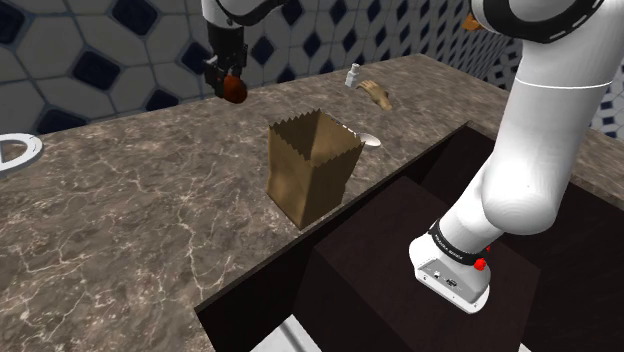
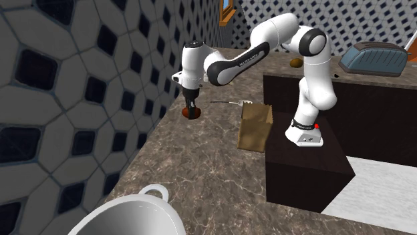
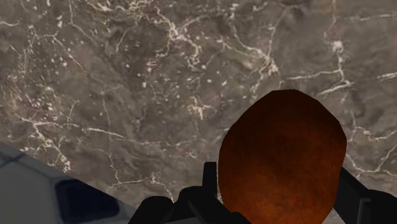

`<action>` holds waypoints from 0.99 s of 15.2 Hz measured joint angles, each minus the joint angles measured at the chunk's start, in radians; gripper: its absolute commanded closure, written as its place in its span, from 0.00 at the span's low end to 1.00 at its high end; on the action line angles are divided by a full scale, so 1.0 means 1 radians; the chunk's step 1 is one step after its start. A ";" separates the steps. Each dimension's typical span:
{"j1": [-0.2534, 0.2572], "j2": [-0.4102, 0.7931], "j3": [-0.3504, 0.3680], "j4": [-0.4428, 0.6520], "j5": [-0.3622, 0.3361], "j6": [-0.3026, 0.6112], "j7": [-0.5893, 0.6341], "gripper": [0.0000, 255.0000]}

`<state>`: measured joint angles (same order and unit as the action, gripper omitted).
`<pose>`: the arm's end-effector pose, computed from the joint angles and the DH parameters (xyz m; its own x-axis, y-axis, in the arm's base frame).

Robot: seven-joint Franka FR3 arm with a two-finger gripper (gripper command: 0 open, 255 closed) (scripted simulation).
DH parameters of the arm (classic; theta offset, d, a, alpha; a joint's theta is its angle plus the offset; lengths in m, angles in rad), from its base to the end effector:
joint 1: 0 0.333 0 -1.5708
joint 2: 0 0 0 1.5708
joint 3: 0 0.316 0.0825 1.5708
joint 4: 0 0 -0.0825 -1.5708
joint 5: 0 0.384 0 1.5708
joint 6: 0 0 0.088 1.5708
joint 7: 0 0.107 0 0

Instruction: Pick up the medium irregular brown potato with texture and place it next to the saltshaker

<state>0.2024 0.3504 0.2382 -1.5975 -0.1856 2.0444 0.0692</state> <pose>0.6185 0.2600 0.4446 0.9018 0.4177 0.1107 0.4102 -0.9081 0.0846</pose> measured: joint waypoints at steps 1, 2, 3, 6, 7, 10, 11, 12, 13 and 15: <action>-0.001 -0.003 0.000 0.011 0.002 -0.013 -0.003 1.00; 0.000 -0.005 0.001 0.023 0.003 -0.027 -0.005 1.00; -0.001 -0.009 0.001 0.032 0.005 -0.040 -0.007 1.00; 0.002 -0.014 0.003 0.065 0.008 -0.078 -0.009 1.00; 0.002 -0.013 0.003 0.078 0.009 -0.089 -0.012 1.00; -0.007 -0.026 0.002 0.085 0.015 -0.108 -0.026 1.00; -0.020 -0.040 -0.002 0.068 0.021 -0.103 -0.043 1.00; -0.034 -0.062 -0.006 0.042 0.029 -0.097 -0.061 1.00; -0.051 -0.083 -0.012 0.005 0.037 -0.079 -0.081 1.00; -0.081 -0.111 -0.024 -0.030 0.051 -0.067 -0.125 1.00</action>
<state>0.1210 0.2397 0.2143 -1.6276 -0.1346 1.9774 -0.0554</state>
